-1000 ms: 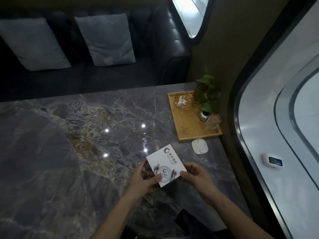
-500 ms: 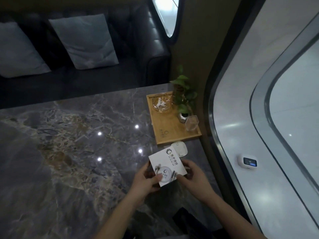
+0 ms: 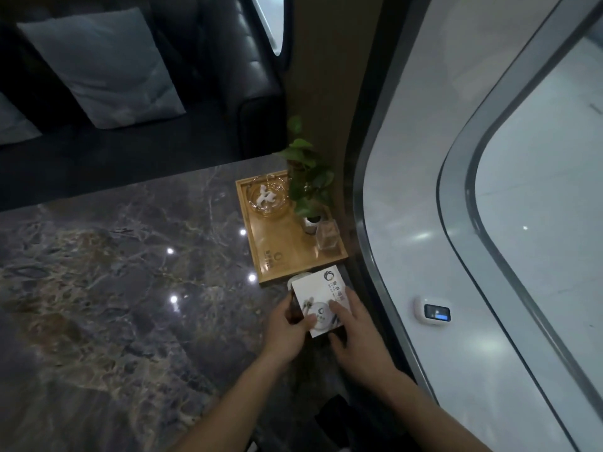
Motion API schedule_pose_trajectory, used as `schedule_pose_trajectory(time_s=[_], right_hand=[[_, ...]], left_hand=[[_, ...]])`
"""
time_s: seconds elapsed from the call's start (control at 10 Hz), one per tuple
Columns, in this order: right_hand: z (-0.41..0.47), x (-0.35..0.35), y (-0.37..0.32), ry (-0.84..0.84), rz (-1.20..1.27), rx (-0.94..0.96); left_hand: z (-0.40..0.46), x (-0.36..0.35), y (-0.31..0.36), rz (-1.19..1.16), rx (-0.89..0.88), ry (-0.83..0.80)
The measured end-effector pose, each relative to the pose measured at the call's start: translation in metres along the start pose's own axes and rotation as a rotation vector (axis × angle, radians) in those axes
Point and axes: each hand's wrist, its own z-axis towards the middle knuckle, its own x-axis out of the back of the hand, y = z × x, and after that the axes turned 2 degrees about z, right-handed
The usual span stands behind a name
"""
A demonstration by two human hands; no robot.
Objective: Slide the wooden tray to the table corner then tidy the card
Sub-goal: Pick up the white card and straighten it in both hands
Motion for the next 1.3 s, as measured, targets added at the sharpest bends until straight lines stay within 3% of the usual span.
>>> schedule_pose_trajectory(time_s=[0.7,1.0,1.1,1.3], right_hand=[[0.024,0.006,0.005,-0.124,-0.184,-0.043],[0.022,0.011,-0.004,-0.135,-0.201,-0.048],[0.026,0.018,-0.012,-0.063,-0.178,-0.013],[0.043,0.027,-0.057,0.100,-0.200,0.240]], left_hand=[[0.021,-0.032,0.013,0.224,-0.063,0.141],[0.016,-0.022,0.015,0.183,-0.032,0.182],[0.008,-0.007,0.020,0.269,-0.086,0.236],[-0.026,0.042,0.042,0.274,-0.239,0.390]])
